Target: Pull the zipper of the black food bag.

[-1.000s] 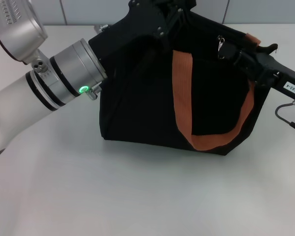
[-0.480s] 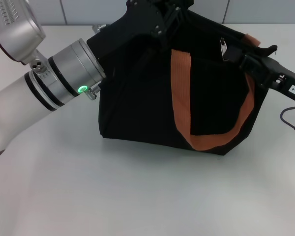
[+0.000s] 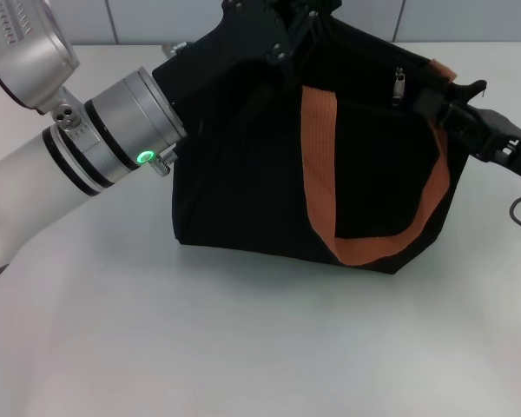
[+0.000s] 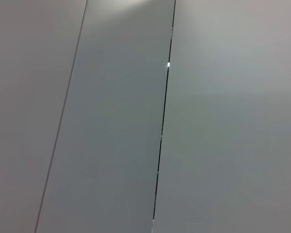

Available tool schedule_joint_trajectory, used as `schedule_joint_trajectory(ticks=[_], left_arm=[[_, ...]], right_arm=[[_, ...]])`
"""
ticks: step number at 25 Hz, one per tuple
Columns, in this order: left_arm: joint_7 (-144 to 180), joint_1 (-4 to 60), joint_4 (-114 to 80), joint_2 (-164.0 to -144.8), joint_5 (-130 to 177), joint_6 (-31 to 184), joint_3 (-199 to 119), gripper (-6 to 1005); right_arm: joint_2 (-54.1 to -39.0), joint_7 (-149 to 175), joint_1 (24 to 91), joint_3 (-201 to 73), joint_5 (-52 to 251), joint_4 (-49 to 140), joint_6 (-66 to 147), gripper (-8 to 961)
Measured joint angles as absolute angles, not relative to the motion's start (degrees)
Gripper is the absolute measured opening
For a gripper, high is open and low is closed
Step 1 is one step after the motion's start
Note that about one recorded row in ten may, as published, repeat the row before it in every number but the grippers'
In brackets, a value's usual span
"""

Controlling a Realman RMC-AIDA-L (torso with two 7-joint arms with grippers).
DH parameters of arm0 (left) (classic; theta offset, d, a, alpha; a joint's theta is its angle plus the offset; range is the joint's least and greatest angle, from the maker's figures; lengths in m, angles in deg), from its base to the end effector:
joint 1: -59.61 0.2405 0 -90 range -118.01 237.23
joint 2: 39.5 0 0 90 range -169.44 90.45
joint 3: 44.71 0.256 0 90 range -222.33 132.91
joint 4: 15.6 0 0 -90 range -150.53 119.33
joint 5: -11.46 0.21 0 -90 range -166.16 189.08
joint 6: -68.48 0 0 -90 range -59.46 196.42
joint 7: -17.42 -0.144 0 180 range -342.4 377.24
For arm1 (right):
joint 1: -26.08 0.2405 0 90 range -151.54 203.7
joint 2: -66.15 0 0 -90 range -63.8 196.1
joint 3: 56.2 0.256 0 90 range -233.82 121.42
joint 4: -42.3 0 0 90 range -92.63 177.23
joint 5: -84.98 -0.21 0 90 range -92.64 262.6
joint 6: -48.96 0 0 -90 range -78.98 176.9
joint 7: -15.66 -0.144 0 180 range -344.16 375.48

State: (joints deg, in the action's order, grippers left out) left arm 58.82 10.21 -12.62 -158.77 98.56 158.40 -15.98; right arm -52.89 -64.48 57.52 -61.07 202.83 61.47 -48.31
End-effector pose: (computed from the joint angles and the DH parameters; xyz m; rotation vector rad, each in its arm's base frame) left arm -0.1473 0.3629 -0.0506 -2.3123 -0.2778 -1.4571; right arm 0.2723 0.3140 0.0082 -2.2582 1.0188 1.3612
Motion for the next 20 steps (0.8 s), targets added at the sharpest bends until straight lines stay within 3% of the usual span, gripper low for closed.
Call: schedule_joint_trajectory(ticks=[8,20], left_arm=[[58.8,10.2,-12.6,-158.76,98.6,158.4,-16.0,21],[58.8,10.0,-12.0,-158.76,98.7,159.0,-16.0,22]], right_arm=[[-52.91,-63.0,57.0,-60.9,202.8,62.1,-51.4,-1],[-53.13,-62.3,57.0,-61.1,202.6,61.8,-51.1,116]])
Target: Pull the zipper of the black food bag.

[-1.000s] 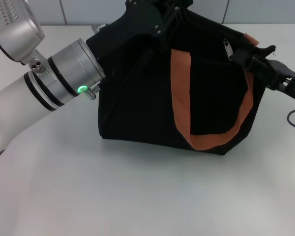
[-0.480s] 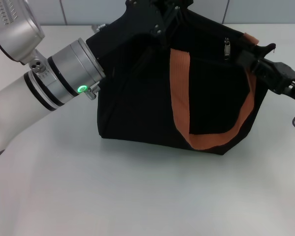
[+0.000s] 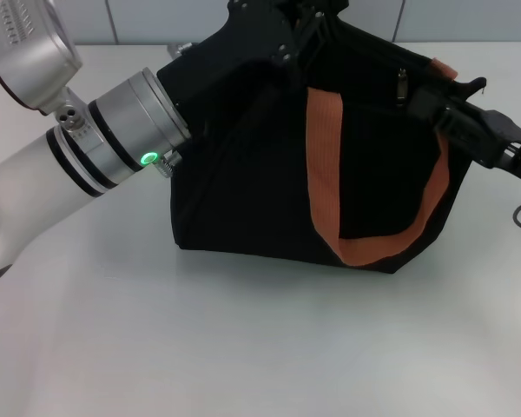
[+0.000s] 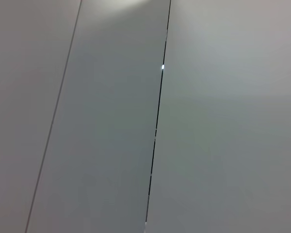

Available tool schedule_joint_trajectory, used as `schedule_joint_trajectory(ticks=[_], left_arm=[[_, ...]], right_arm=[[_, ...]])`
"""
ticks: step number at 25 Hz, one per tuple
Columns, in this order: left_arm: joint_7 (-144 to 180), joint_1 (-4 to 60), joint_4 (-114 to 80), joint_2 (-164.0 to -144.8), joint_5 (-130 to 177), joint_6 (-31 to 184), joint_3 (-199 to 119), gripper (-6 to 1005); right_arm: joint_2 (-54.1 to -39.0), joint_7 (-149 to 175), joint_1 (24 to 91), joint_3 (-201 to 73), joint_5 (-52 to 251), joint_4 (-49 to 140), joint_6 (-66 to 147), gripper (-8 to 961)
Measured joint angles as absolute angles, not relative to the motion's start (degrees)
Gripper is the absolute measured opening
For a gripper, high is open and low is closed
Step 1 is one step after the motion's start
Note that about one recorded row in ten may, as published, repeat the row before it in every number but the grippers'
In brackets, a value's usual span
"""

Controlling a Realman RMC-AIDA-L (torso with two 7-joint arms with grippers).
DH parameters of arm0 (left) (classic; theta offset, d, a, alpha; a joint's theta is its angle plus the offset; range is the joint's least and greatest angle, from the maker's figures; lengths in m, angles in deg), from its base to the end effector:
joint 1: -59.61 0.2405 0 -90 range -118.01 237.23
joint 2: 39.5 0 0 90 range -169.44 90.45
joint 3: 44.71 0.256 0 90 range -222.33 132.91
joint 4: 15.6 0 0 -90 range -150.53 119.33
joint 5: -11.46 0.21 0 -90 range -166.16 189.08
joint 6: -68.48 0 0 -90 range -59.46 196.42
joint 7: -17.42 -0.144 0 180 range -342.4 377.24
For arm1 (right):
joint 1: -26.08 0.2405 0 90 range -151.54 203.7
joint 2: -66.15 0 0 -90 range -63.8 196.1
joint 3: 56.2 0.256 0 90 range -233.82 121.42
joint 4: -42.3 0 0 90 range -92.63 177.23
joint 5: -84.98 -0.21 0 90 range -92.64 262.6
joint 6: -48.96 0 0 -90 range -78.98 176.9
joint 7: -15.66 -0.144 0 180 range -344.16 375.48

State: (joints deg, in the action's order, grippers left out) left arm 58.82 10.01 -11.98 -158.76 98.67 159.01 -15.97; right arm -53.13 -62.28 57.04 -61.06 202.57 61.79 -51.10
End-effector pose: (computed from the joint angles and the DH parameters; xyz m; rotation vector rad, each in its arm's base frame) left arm -0.1454 0.3608 -0.0517 -2.3175 -0.2799 -1.4747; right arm 0.2692 0.3075 0.0099 -2.2804 0.9497 1.3921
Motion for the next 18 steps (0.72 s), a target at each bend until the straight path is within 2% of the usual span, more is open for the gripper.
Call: schedule_joint_trajectory(ticks=[5,6,18], left_arm=[[58.8,9.7,-11.8,-158.76,98.9,159.1,-16.0,22],[58.7,9.5,-11.5,-158.76,98.9,159.1,-16.0,22],[57.5,9.2,-10.9,-158.76,98.9,158.9,-16.0,22]], right_arm=[[-53.14,-62.2,58.1,-61.2,202.6,61.6,-49.0,282],[-53.14,-62.2,58.5,-61.3,202.6,61.6,-48.6,340],[-53.24,-62.2,60.3,-64.1,202.6,61.5,-49.4,339]])
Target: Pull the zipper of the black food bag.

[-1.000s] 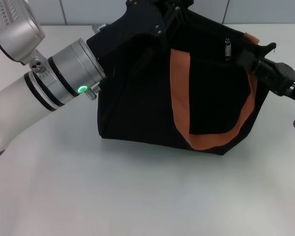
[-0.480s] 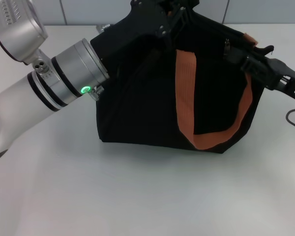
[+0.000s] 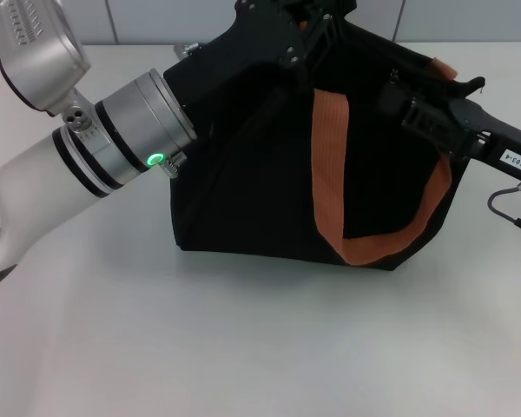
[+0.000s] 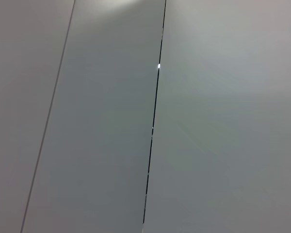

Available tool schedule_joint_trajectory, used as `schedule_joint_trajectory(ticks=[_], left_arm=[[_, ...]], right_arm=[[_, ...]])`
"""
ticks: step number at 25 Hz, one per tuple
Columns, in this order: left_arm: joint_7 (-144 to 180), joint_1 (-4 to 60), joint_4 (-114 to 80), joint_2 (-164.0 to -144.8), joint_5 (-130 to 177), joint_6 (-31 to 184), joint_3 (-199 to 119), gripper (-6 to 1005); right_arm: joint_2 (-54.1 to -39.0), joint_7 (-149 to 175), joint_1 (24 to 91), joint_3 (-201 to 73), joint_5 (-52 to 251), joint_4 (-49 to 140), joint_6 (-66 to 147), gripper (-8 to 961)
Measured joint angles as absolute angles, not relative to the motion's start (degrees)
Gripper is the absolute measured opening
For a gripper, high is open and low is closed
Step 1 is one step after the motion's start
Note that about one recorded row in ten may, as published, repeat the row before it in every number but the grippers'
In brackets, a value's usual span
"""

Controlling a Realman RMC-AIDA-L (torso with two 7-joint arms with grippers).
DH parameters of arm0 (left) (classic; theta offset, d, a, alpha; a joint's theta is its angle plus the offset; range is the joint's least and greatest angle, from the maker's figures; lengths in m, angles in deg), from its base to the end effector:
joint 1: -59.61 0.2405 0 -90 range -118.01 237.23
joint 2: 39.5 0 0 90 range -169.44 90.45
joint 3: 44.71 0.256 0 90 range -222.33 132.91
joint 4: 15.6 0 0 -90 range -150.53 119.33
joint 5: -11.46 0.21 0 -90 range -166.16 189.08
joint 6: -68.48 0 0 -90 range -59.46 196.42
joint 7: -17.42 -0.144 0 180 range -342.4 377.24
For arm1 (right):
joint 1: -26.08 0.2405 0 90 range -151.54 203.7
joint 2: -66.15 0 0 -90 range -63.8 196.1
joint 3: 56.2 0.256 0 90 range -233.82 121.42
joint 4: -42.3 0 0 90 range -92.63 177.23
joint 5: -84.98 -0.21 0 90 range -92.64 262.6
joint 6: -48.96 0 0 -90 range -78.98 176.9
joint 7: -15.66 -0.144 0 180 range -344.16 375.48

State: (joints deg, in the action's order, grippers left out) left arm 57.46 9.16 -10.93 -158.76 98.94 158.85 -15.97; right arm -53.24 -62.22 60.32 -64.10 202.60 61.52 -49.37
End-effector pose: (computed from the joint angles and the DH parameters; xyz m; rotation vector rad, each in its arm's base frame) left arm -0.1405 0.3602 -0.0553 -2.3287 -0.2575 -1.4732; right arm 0.2513 0.3223 0.0013 -2.3701 0.9114 1.3623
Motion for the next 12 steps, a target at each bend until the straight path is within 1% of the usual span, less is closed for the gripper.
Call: schedule_joint_trajectory(ticks=[12], left_arm=[[57.4,9.2,-10.9,-158.76,99.0,158.8,-16.0,22]], right_arm=[[-53.26,-63.7,60.3,-63.9,201.2,60.1,-47.1,335]])
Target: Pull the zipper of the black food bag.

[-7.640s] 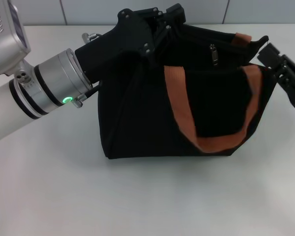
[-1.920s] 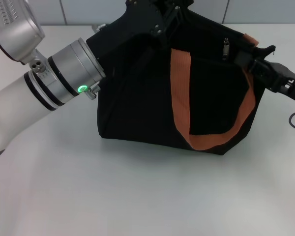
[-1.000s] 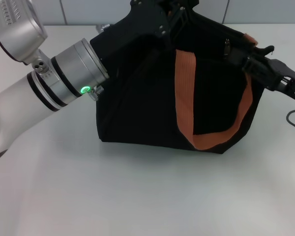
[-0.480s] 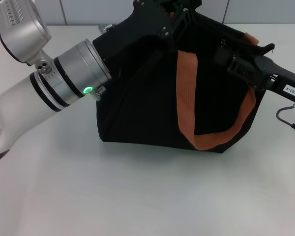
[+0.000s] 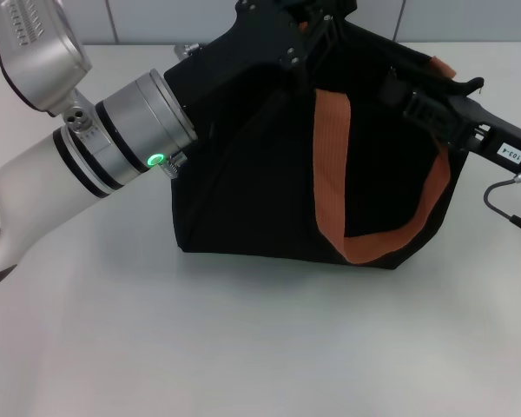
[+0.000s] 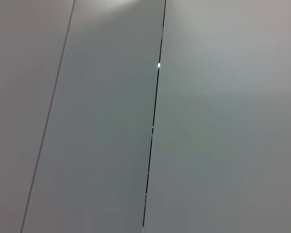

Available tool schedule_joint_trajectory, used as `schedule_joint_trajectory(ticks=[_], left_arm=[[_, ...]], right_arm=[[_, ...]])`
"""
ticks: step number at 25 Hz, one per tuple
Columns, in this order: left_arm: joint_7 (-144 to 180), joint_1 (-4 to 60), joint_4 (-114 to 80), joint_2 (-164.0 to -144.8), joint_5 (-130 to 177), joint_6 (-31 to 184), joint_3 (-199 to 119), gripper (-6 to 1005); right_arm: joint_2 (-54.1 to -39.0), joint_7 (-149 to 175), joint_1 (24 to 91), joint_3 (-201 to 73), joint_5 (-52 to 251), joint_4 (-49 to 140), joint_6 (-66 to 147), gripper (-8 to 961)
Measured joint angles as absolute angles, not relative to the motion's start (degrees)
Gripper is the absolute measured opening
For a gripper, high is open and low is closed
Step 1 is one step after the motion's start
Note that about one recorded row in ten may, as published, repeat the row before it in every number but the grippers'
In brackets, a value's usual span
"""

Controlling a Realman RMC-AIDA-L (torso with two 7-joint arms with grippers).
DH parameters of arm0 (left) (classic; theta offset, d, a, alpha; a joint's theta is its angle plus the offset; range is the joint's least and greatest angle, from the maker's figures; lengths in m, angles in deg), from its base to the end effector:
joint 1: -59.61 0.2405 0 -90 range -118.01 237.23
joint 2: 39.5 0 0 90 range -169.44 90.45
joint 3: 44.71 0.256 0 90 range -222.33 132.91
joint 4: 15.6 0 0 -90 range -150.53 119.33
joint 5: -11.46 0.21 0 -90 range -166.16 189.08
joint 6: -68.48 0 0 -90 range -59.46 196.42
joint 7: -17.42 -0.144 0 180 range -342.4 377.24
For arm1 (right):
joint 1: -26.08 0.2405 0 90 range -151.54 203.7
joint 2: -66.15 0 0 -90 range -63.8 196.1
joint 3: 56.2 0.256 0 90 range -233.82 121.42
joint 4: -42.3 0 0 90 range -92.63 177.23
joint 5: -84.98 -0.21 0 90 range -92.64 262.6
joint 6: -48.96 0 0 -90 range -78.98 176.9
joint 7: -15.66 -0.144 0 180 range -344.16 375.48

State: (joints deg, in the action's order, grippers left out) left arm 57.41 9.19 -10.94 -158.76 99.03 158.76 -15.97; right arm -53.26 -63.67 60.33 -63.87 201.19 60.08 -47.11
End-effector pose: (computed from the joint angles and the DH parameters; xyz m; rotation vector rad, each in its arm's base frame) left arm -0.1408 0.3601 -0.0555 -2.3302 -0.2573 -1.4701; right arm 0.2529 0.3261 -0.0014 -2.3156 0.9787 1.3779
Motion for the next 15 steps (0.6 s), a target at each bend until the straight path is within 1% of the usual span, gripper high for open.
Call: schedule_joint_trajectory(ticks=[4,9,15], left_arm=[[57.4,9.2,-10.8,-158.76,99.0,158.8,-16.0,22],[57.3,9.3,-10.6,-158.76,99.0,158.9,-16.0,22],[57.3,9.4,-10.5,-158.76,98.9,158.9,-16.0,22]], right_arm=[[-53.22,-63.6,60.6,-64.2,201.2,60.0,-47.0,334],[-53.26,-63.1,60.8,-64.3,201.2,59.4,-45.3,193],[-53.25,-62.8,60.4,-64.3,201.1,59.5,-45.9,70]])
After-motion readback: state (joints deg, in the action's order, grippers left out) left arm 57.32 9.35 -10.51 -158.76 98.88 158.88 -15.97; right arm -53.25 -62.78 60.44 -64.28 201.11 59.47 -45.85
